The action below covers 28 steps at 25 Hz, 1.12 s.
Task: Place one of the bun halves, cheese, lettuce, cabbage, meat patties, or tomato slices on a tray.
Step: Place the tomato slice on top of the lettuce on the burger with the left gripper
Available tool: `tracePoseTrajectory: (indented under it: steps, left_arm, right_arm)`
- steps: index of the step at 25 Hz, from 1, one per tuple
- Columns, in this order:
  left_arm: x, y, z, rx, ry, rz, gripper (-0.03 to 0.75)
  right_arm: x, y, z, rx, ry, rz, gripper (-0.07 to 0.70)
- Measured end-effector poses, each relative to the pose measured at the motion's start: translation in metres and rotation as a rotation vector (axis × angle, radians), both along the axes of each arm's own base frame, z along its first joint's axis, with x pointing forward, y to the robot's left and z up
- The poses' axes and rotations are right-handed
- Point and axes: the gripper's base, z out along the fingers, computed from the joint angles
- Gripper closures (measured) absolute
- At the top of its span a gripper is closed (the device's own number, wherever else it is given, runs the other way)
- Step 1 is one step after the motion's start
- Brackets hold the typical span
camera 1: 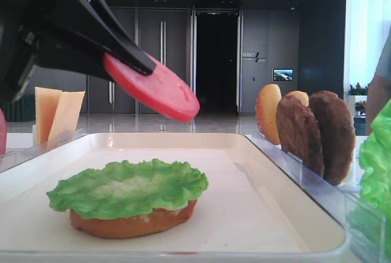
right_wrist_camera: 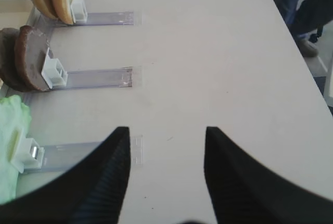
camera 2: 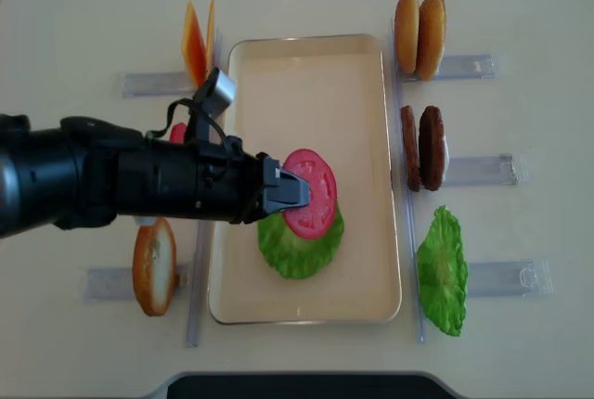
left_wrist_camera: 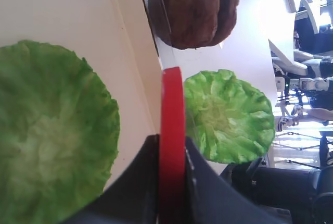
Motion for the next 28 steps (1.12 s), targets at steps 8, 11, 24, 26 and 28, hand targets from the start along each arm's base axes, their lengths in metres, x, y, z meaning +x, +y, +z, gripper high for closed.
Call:
tracePoseTrajectory:
  steps: [8,11,24,26,28]
  left_arm:
    - [0.005,-0.005,-0.026,0.0,0.04,-0.035,0.664]
    - [0.005,-0.005,-0.026,0.0,0.041,-0.031,0.664]
    - [0.008,-0.002,-0.029,0.048,0.006,-0.016,0.664]
    - [0.008,-0.002,-0.029,0.049,0.002,-0.02,0.664]
    - [0.008,-0.002,-0.03,0.051,0.003,-0.022,0.664]
  right_arm:
    - [0.0,0.0,0.0,-0.003,0.0,0.009,0.285]
    - [0.0,0.0,0.0,-0.003,0.0,0.011,0.285]
    - [0.0,0.0,0.0,-0.003,0.0,0.011,0.285]
    - [0.0,0.0,0.0,-0.003,0.0,0.011,0.285]
    - [0.0,0.0,0.0,-0.003,0.0,0.011,0.285]
